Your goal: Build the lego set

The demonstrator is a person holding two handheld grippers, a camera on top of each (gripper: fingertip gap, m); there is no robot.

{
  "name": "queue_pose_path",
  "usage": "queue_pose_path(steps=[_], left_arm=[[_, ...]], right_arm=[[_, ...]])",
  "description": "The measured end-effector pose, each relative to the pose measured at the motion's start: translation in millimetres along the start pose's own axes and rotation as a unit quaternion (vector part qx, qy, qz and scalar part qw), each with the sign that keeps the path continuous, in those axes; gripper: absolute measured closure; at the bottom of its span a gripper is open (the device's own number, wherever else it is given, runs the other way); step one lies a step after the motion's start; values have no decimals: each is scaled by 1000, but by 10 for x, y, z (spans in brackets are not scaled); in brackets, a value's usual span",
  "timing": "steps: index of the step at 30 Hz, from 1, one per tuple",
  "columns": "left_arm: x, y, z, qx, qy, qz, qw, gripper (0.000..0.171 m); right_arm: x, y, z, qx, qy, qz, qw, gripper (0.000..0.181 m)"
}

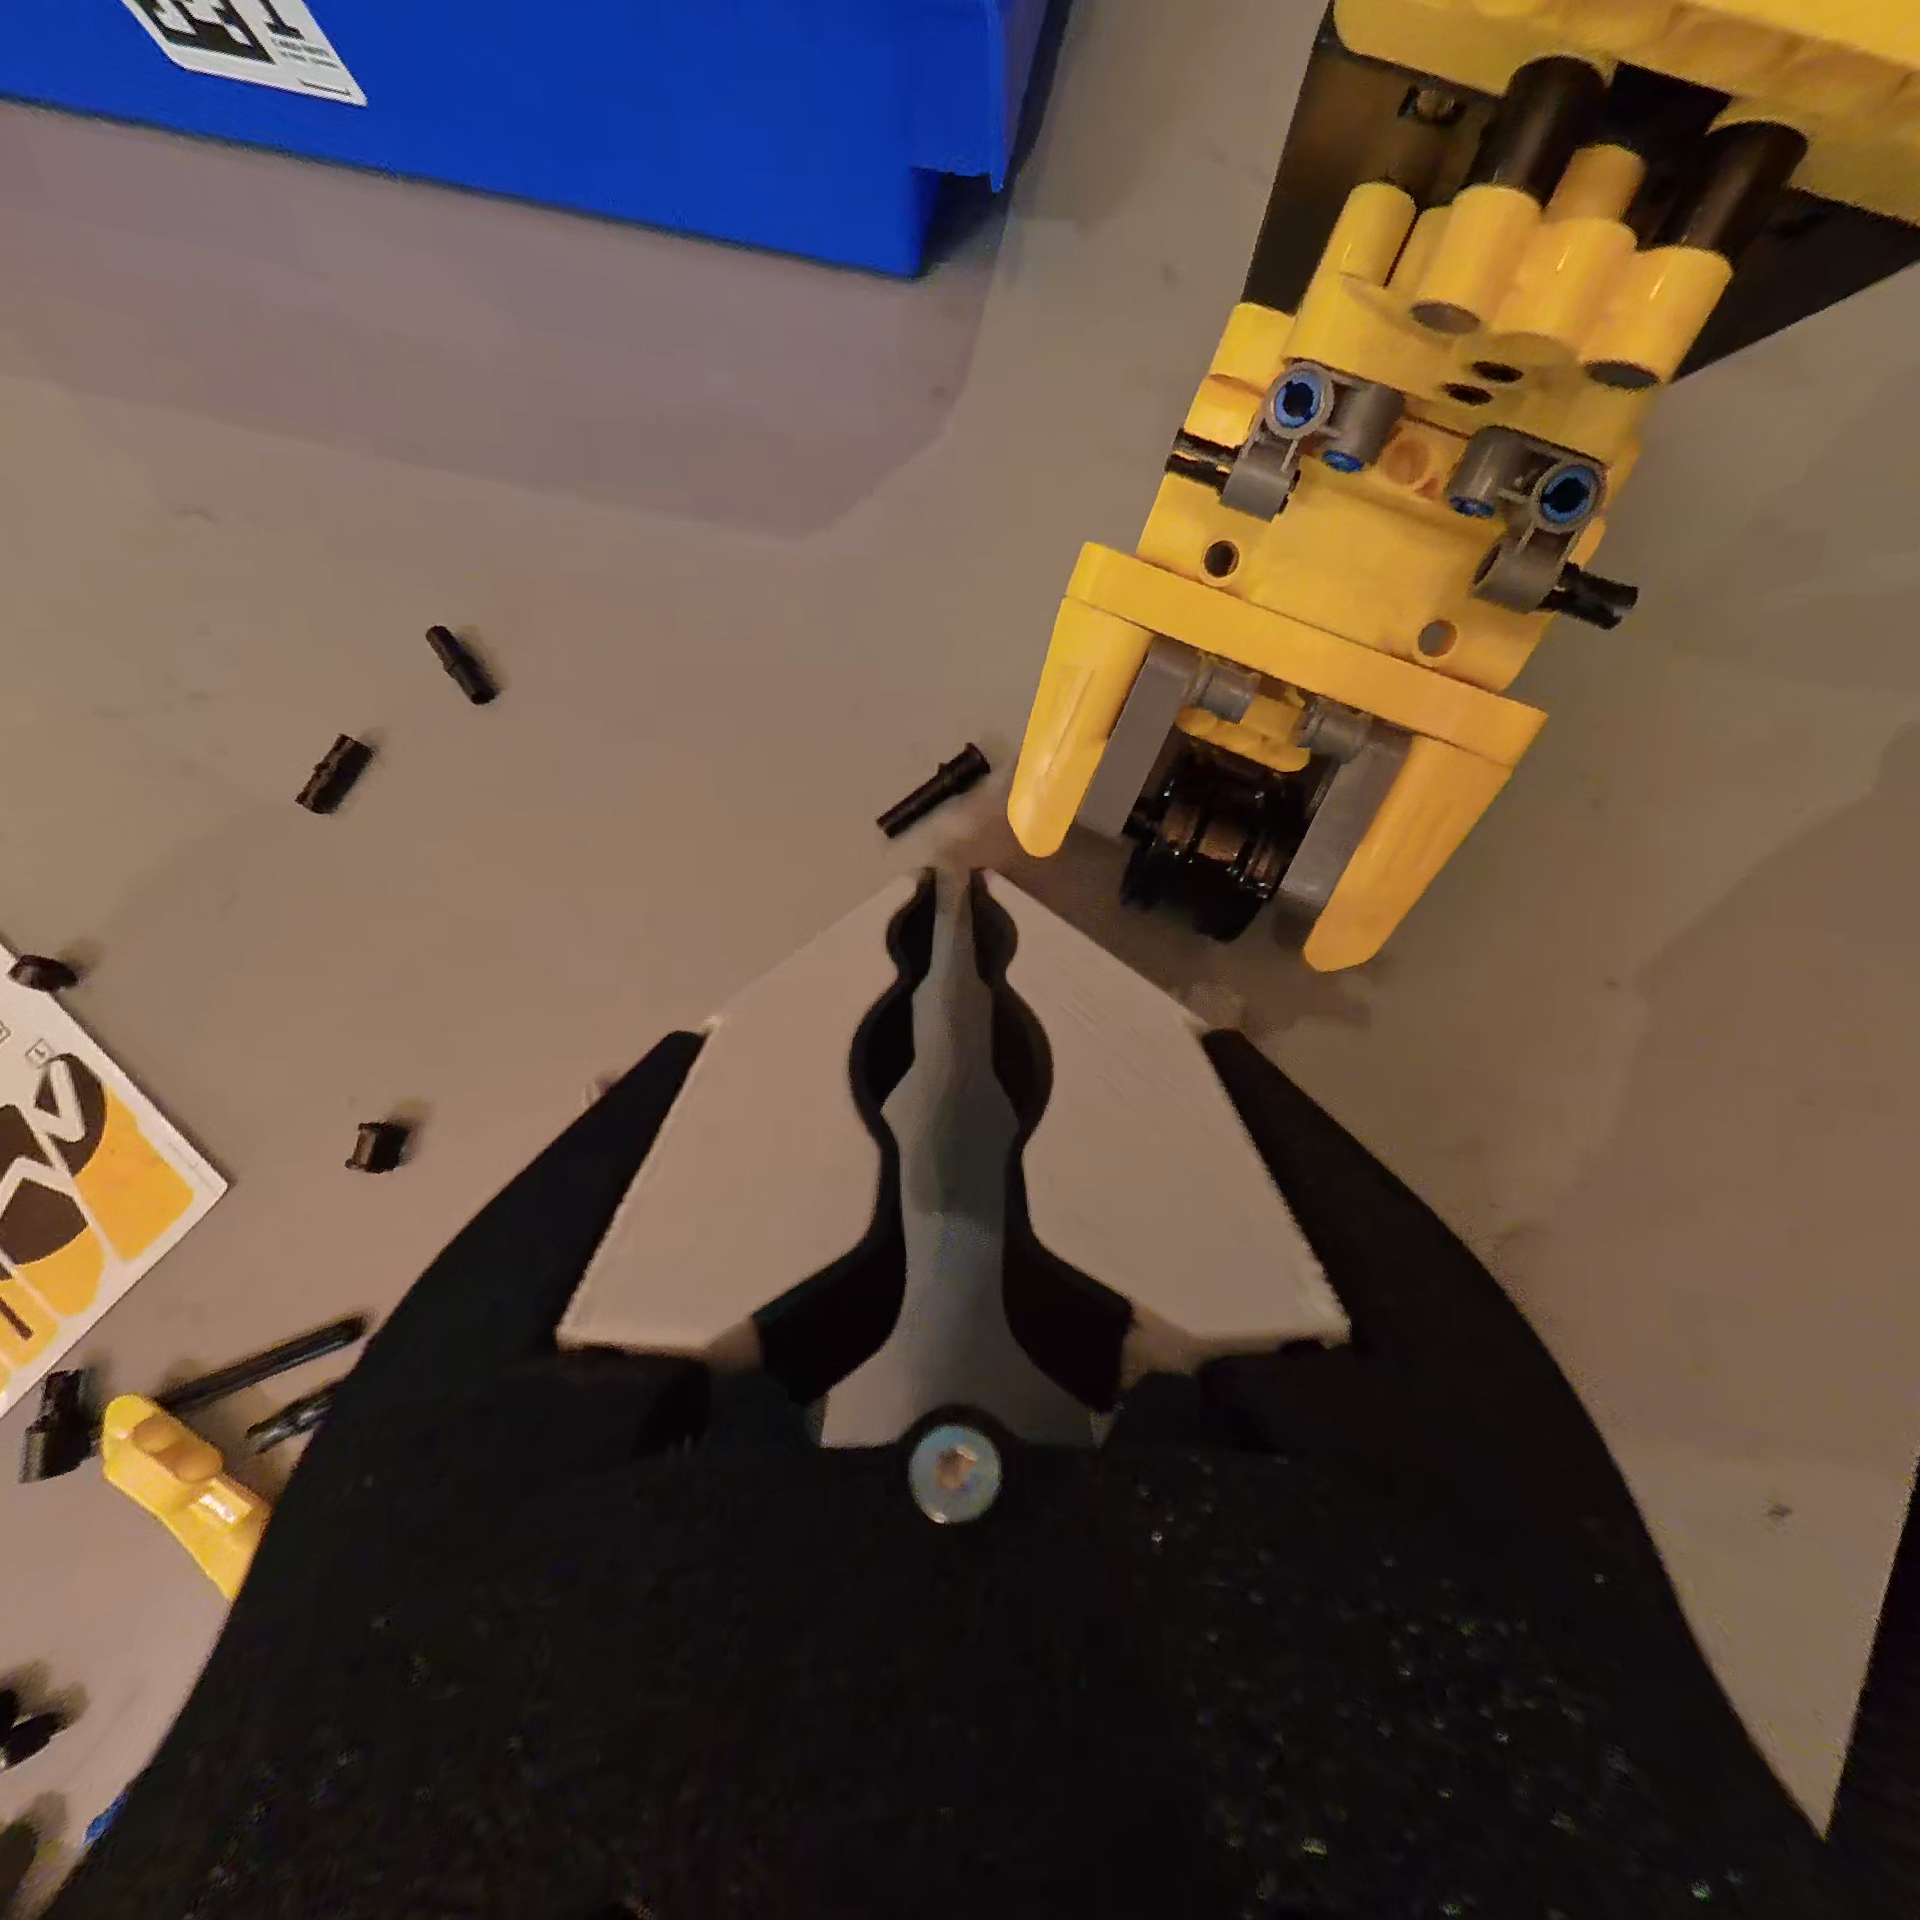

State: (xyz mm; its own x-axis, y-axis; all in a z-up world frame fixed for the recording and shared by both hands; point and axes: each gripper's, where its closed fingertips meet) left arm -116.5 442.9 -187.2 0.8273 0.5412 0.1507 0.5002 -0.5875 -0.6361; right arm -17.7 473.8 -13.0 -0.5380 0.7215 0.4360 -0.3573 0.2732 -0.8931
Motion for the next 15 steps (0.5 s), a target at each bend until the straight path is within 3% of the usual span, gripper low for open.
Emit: queue_pose_path(steps=[4, 8, 15], left_arm=[[-39, -23, -49, 10, -13, 21, 1000, 161], [-60, -130, -50, 17, -8, 35, 999, 146], [-262, -244, 116, -19, -44, 96, 994, 144]], right_arm=[[-5, -3, 0, -2, 0, -4, 1000, 181], [-13, -41, -10, 4, -1, -8, 1000, 181], [-87, -178, -58, 37, -32, -7, 999, 181]])
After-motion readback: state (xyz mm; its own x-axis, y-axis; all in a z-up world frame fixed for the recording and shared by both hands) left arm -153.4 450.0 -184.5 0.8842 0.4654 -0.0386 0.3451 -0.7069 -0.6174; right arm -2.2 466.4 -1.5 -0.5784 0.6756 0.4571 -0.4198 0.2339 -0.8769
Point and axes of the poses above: each gripper's, where its closed fingertips meet, z out along the fingers, y out of its underside, x = y × z across the jaws, and after that the axes turned 14 degrees about -z, right-handed
